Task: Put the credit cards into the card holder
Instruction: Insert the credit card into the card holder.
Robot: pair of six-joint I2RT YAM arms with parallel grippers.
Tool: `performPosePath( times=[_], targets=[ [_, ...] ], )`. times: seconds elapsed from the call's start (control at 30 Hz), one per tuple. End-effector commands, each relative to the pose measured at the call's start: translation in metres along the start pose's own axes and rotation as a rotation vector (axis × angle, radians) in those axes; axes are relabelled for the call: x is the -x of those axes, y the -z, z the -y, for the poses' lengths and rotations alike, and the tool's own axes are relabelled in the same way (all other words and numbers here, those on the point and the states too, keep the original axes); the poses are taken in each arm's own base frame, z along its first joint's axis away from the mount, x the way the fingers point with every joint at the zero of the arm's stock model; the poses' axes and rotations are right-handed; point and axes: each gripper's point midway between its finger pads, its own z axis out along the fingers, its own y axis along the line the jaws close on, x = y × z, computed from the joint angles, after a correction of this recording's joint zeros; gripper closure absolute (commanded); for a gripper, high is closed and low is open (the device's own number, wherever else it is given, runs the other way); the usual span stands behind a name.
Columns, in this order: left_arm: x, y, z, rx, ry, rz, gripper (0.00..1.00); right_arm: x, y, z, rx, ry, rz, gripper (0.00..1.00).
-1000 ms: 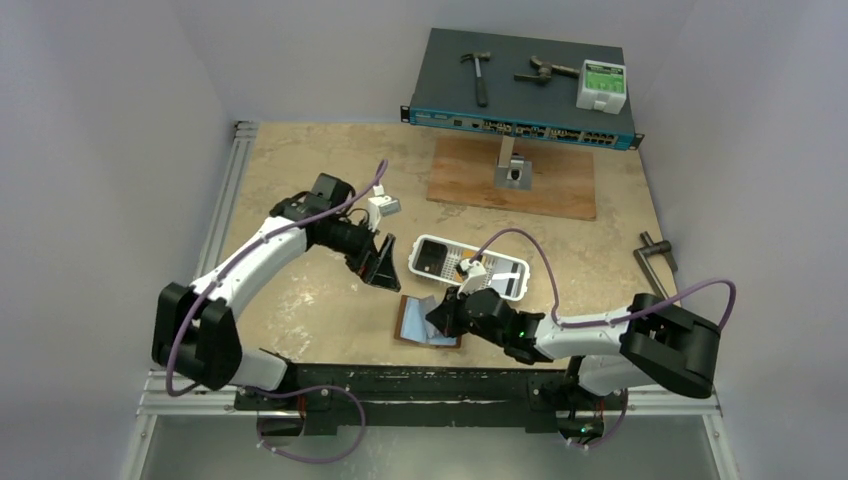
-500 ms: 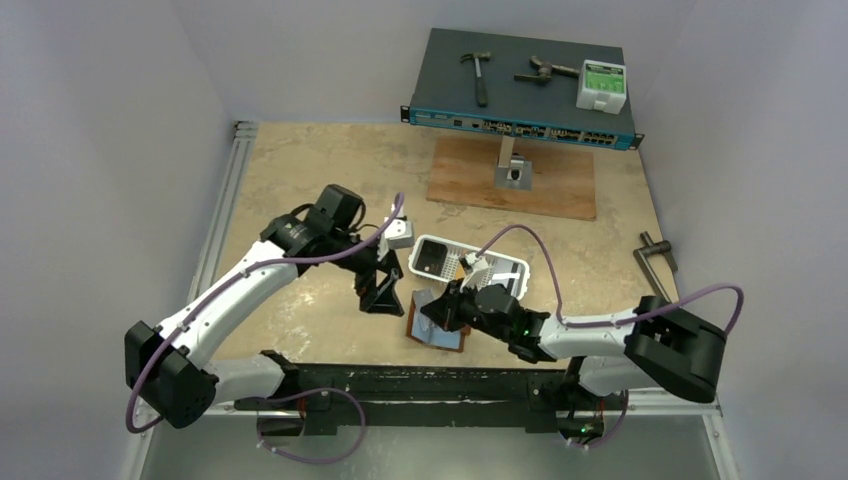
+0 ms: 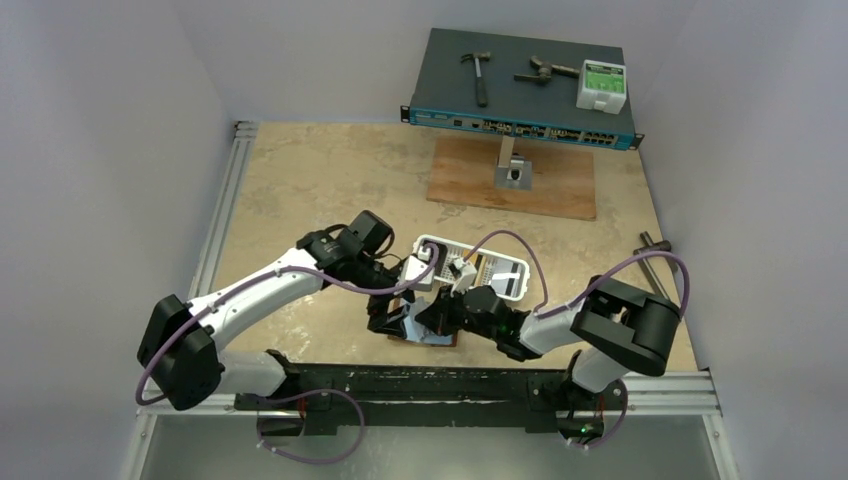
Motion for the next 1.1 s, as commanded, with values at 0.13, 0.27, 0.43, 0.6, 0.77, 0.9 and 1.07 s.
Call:
performPosePath(
  times=[0.13, 0.27, 0.43, 0.6, 0.77, 0.9, 1.07],
  targets=[
    [0.012, -0.029, -0.032, 0.070, -0.025, 0.046, 0.28, 0.020, 0.009, -0.018, 0.096, -0.047, 0.101, 1.00],
    [0.006, -0.037, -0.027, 0.051, 0.103, 0.065, 0.38, 0.015, 0.013, -0.013, 0.088, -0.042, 0.093, 1.00],
    [-0.012, -0.050, -0.015, 0.022, 0.006, 0.011, 0.61, 0.006, 0.008, -0.004, 0.042, -0.010, 0.042, 1.00],
    [-0.022, -0.051, -0.015, -0.001, -0.297, -0.107, 0.91, -0.002, 0.006, 0.003, 0.022, -0.041, 0.019, 1.00],
    [-0.052, -0.043, -0.025, -0.027, -0.564, -0.249, 1.00, -0.003, 0.007, 0.003, 0.012, -0.038, 0.006, 1.00],
    [-0.073, -0.031, -0.036, -0.043, -0.687, -0.354, 1.00, -0.003, 0.011, 0.009, -0.020, -0.009, -0.003, 1.00],
    [-0.090, -0.024, -0.053, -0.080, -0.804, -0.419, 0.83, -0.005, 0.015, 0.014, -0.039, 0.012, -0.023, 1.00]
  ],
)
